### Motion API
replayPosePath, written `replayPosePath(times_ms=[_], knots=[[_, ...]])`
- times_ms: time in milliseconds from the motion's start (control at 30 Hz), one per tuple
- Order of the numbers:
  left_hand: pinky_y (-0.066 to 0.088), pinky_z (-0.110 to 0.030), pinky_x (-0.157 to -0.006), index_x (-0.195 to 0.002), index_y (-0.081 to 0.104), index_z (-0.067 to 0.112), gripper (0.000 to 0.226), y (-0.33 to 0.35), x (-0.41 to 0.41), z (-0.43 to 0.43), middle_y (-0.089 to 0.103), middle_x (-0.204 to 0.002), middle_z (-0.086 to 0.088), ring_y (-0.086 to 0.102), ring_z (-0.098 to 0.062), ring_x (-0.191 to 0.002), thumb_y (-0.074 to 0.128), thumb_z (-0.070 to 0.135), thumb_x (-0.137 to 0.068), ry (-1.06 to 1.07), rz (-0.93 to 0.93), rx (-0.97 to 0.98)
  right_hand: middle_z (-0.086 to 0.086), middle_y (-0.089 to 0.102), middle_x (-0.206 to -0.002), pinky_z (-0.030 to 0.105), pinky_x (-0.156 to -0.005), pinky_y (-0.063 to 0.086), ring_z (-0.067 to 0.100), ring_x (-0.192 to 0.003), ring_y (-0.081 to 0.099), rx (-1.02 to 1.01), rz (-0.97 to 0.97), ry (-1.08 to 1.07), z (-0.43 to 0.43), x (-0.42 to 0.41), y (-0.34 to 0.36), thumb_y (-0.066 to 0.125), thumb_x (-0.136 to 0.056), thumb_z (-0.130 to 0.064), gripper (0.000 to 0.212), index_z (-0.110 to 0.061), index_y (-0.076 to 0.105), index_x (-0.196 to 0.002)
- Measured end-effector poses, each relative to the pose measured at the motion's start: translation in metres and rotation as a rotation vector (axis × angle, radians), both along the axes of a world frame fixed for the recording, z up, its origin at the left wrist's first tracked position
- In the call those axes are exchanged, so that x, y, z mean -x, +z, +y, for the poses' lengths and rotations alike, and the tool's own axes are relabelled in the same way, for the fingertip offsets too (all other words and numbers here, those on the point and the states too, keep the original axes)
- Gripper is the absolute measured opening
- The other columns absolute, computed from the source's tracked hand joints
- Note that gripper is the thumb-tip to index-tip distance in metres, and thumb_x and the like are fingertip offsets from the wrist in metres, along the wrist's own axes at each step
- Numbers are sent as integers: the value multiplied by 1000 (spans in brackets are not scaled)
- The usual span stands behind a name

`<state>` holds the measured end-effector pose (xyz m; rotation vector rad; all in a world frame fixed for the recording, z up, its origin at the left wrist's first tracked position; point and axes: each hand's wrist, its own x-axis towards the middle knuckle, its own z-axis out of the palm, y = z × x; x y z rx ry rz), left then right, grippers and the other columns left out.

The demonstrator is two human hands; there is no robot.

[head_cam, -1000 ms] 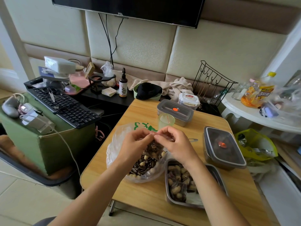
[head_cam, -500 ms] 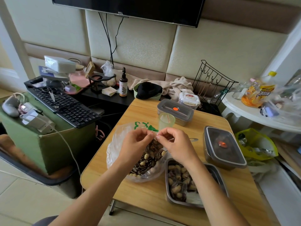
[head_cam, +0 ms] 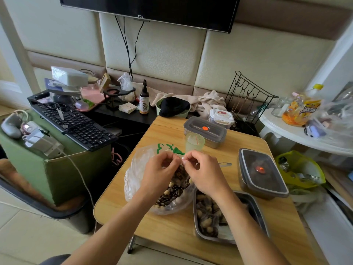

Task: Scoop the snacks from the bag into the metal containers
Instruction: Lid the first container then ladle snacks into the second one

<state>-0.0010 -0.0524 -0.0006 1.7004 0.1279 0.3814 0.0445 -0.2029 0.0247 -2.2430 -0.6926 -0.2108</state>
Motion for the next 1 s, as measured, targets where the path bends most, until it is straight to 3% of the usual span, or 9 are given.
replayPosePath(times_ms=[100, 267, 367, 533, 733, 1000], knots=[[59, -33, -67, -89, 73, 12, 16, -1, -1, 0, 74, -80, -5, 71, -22, -75, 65, 21, -100, -7, -1, 22, -14, 61, -82, 10, -65, 40, 1, -78, 57, 17, -50, -1, 1, -1, 0, 66, -98, -18, 11, -19, 67, -88], [62, -29, -76, -96, 73, 15, 10, 2, -1, 3, 77, -90, -1, 74, -13, -85, 68, 23, -98, -39, -10, 13, -13, 67, -84, 15, -65, 49, 6, -80, 63, -57, -23, -1, -1, -4, 0, 70, -98, -19, 7, -18, 71, -92], [62, -29, -75, -94, 76, 20, 8, 2, -1, 7, 78, -89, 4, 75, -11, -85, 70, 25, -97, -30, -22, -53, -10, 70, -85, 13, -67, 47, 7, -81, 65, -106, 17, 19, -4, -4, 2, 72, -96, -19, 4, -19, 73, -92], [63, -31, -66, -93, 74, 16, 10, 2, -1, 8, 77, -86, -1, 75, -16, -82, 68, 22, -99, 20, -21, -1, -10, 72, -84, 14, -70, 50, 6, -82, 66, -151, 118, 19, -7, -4, 3, 72, -95, -20, 6, -23, 72, -90], [63, -43, -83, -96, 74, 21, 9, 2, -1, 7, 77, -90, 5, 73, -9, -88, 70, 29, -97, -52, 3, -52, -8, 71, -82, 14, -68, 48, 7, -80, 65, -124, 111, 25, -8, -4, 4, 70, -96, -18, 9, -21, 73, -87], [62, -49, -80, -89, 73, 25, 7, 2, -2, 7, 74, -83, 6, 71, -13, -82, 72, 26, -95, -33, -2, -89, -9, 69, -81, 11, -64, 45, 4, -76, 62, -99, 106, 38, -7, -1, 6, 69, -97, -17, 9, -20, 70, -88]])
